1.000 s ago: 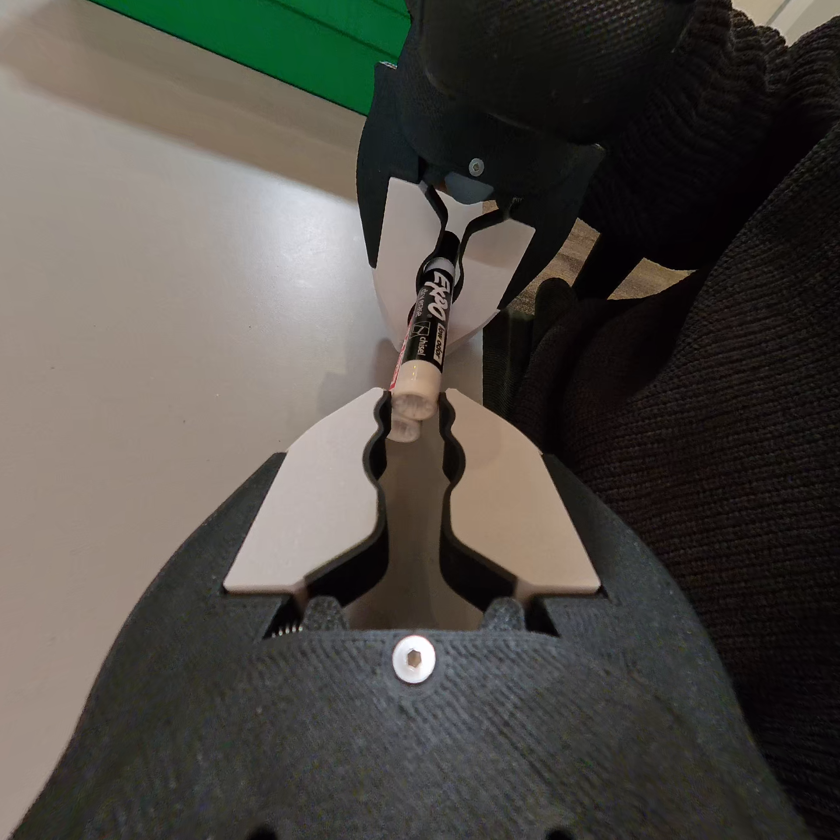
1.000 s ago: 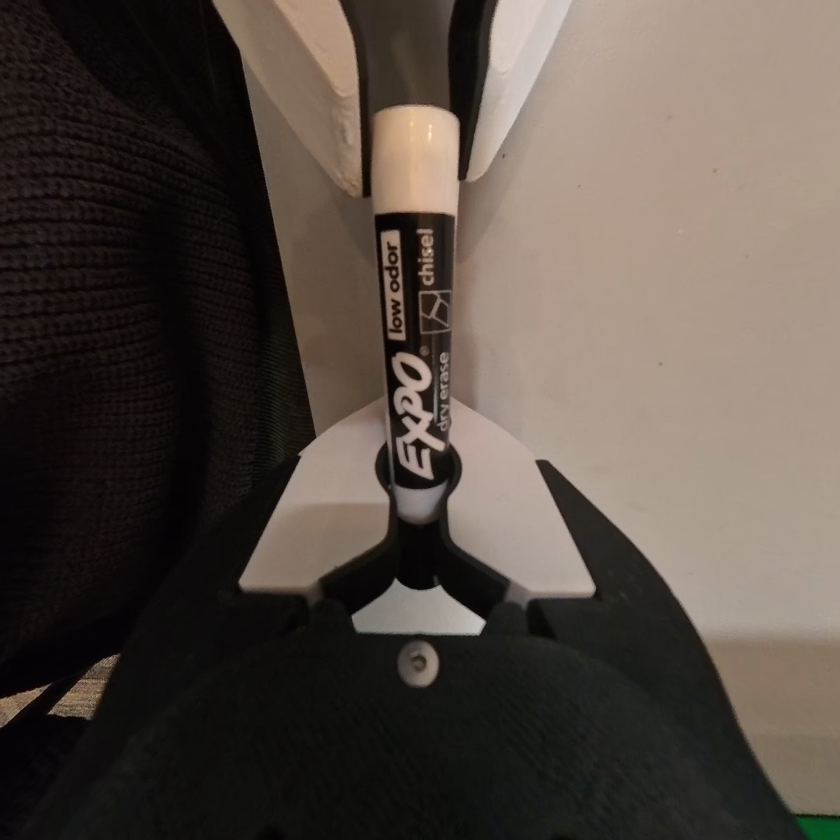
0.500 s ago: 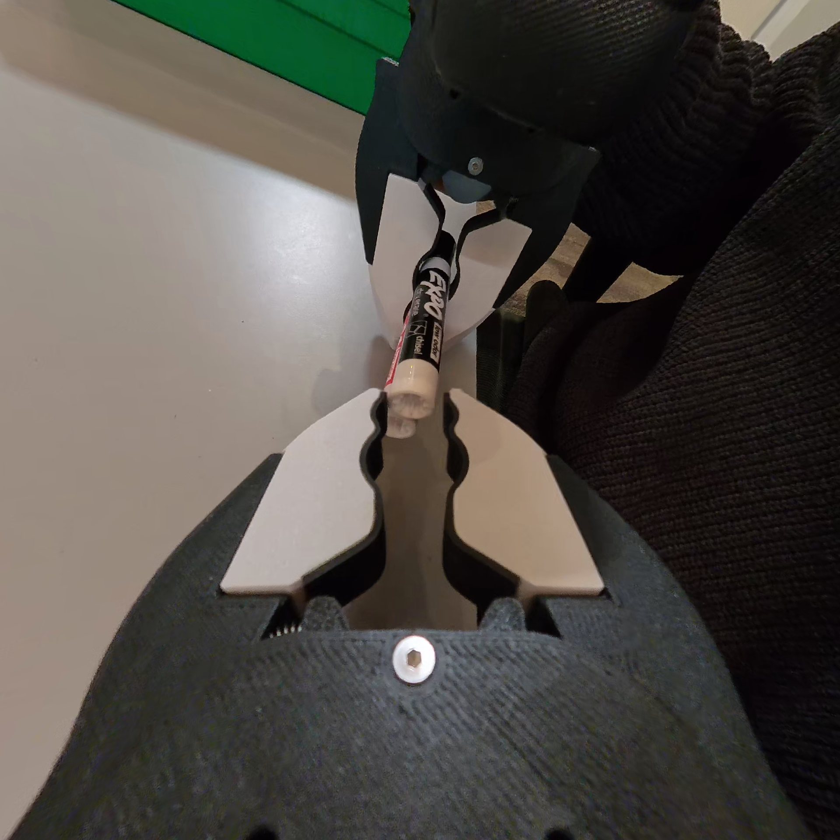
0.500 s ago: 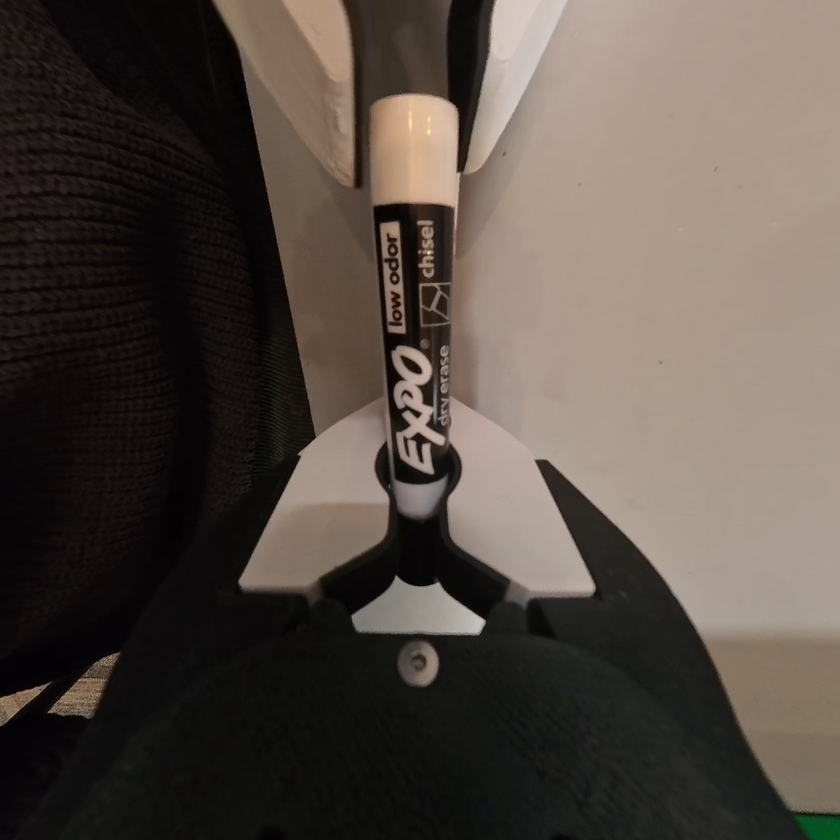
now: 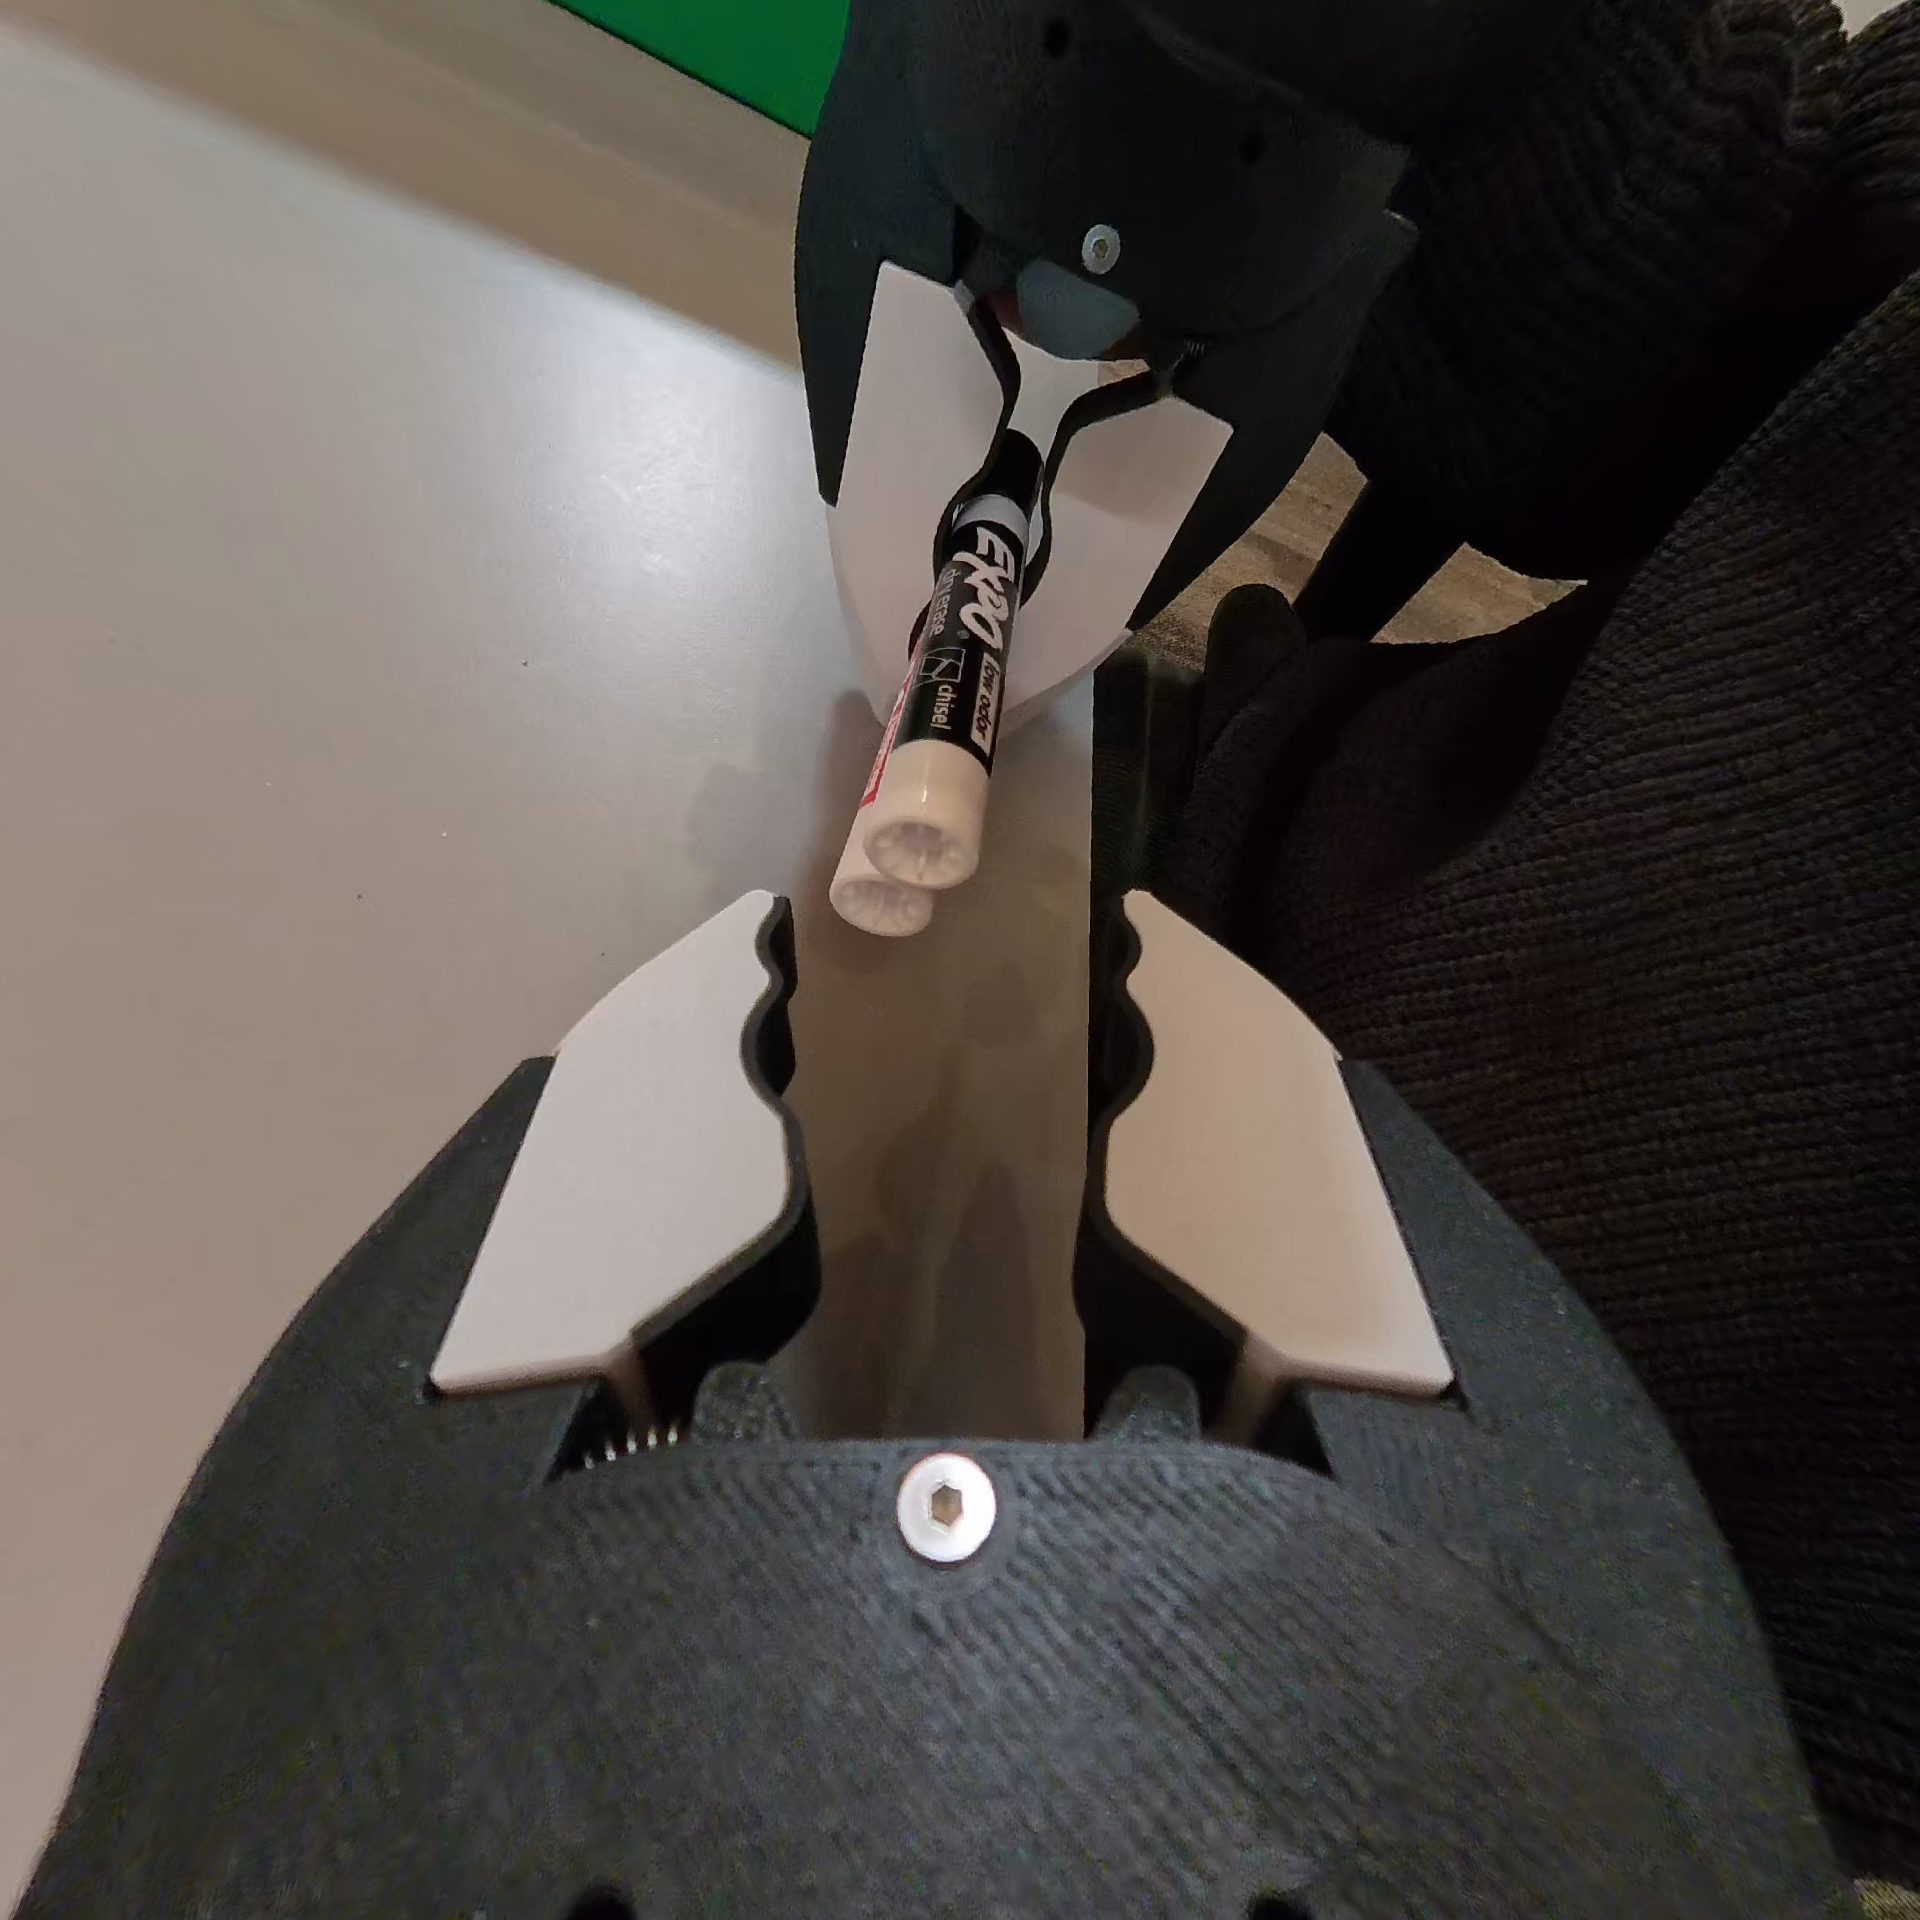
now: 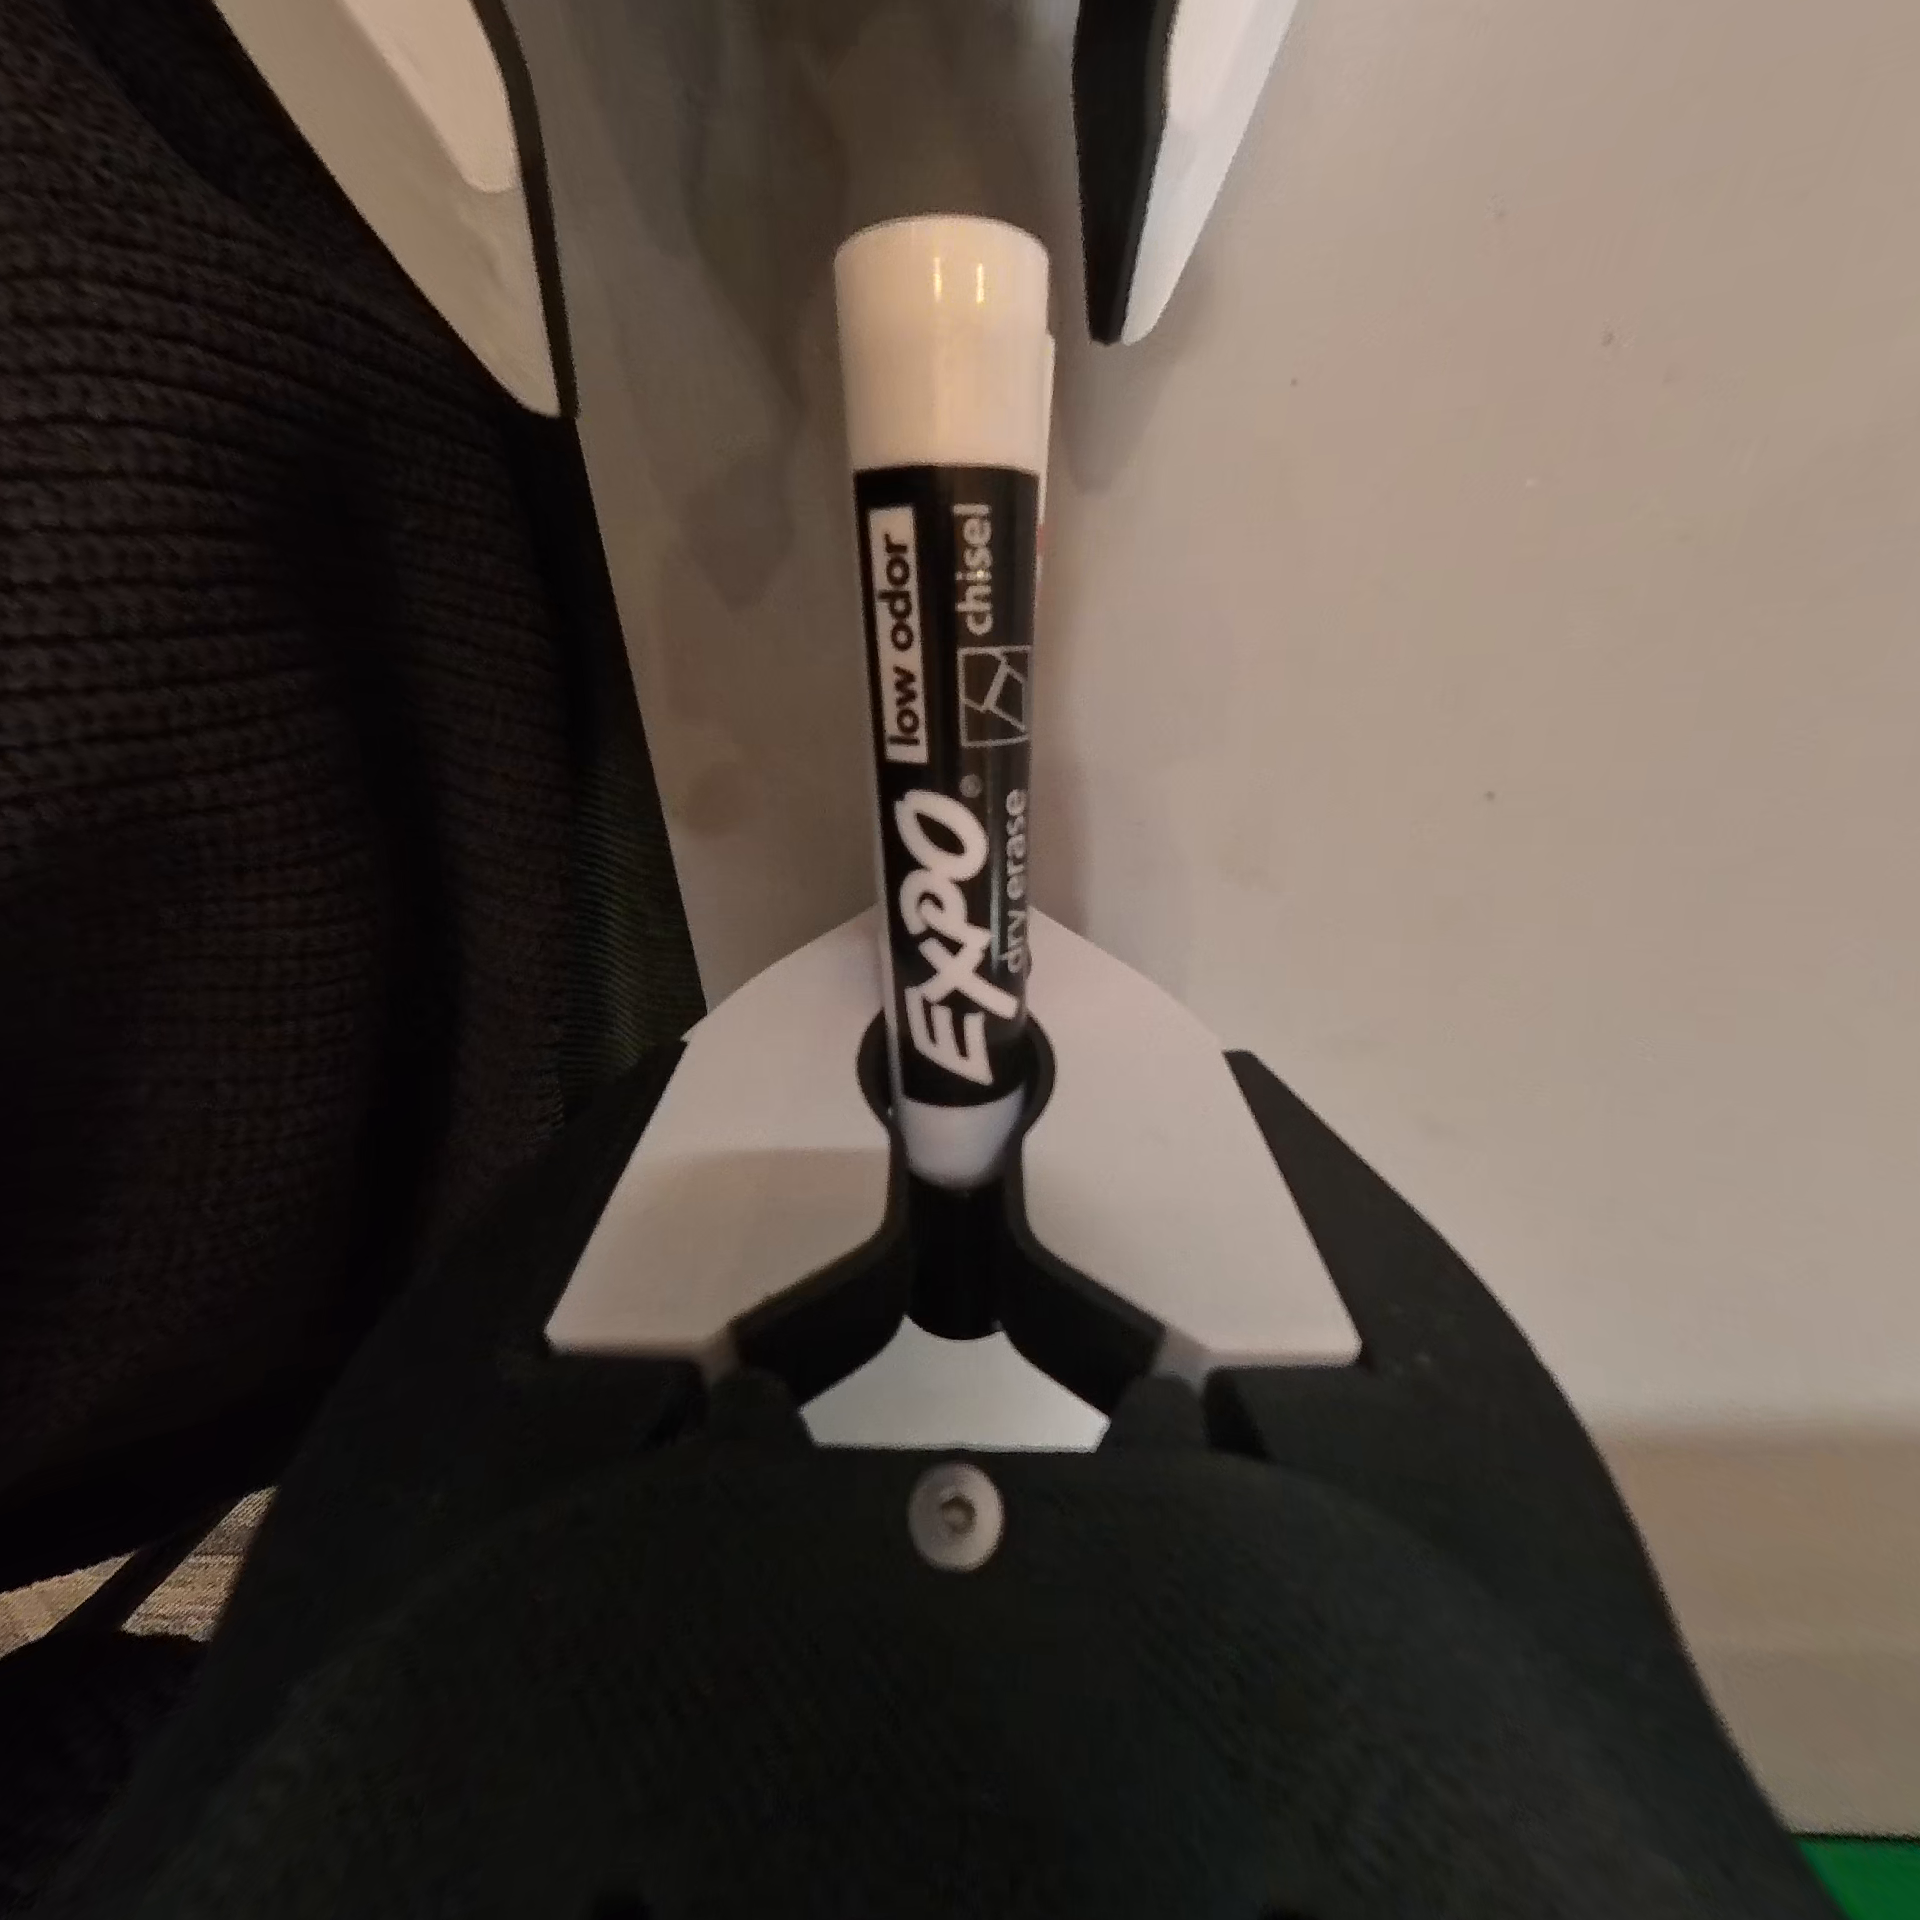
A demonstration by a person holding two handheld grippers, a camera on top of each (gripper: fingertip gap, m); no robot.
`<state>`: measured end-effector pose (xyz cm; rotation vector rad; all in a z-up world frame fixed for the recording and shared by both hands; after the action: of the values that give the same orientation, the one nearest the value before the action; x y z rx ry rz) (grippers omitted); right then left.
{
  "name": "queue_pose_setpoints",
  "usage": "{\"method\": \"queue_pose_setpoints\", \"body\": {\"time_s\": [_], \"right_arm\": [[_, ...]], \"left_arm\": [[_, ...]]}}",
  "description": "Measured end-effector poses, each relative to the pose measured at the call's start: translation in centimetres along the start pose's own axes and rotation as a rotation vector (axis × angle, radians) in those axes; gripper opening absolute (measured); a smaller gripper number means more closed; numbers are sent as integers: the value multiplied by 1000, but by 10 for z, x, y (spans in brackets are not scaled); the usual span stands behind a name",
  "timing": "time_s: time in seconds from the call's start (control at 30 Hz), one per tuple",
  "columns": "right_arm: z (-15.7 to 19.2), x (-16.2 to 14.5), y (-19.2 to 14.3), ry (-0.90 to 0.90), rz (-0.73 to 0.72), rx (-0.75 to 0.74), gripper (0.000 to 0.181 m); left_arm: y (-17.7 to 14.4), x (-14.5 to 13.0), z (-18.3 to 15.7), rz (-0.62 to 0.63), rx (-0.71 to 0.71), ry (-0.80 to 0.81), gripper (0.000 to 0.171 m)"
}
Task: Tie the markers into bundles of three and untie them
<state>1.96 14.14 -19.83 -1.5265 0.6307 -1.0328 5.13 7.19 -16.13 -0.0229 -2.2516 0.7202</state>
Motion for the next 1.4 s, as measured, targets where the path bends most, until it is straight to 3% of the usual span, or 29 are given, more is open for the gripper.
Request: {"method": "queue_pose_setpoints", "body": {"time_s": [0.47, 0.5, 0.6, 1.4], "right_arm": [[0, 1, -1, -7, -9, -7, 14], [0, 1, -1, -7, -9, -7, 14], [0, 1, 0, -6, -9, -8, 14], [2, 7, -1, -12, -29, 7, 14]], "left_arm": [[-13, 11, 6, -71, -1, -32, 49], [-15, 13, 7, -84, -5, -34, 43], [-24, 16, 2, -106, -65, -36, 2], [-16, 5, -4, -49, -100, -21, 2]]}}
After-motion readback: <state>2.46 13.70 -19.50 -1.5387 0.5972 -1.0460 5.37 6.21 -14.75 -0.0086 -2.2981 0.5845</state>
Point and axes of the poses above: each gripper's, where its closed fingertips meet, y out along the fingers, x out of its top, z = x × y across the jaws, the point moved 1 cm from there along -y, back along the fingers, and after that the axes turned 15 degrees about -y, right-handed, at the moved point
